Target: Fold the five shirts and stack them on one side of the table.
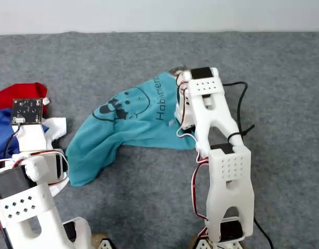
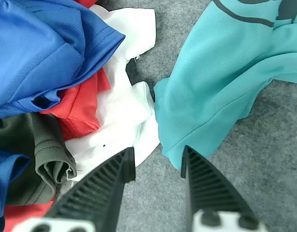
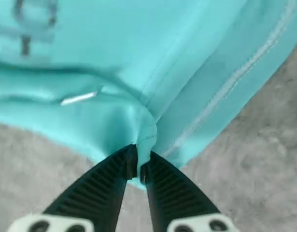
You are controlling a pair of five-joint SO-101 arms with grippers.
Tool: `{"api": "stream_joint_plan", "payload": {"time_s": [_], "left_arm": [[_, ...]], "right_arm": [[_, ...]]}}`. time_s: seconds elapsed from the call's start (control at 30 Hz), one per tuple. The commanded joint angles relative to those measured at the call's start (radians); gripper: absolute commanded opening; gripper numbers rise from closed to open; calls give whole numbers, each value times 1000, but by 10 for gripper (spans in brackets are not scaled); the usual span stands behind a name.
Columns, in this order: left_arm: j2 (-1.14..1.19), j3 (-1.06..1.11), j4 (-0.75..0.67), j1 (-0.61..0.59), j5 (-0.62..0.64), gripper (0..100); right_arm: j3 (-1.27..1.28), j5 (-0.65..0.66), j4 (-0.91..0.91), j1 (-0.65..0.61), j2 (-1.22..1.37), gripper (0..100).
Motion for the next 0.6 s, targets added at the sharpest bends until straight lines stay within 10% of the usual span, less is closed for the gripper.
{"api": "stream_joint_plan", "payload": {"time_s": [0.0, 0.57], "left_arm": [[-18, -4, -18, -5, 8, 159], [-20, -15, -17, 2, 5, 159]], "right_arm": [[-38, 49, 67, -2, -94, 10], [655, 140, -30, 111, -536, 10]]}}
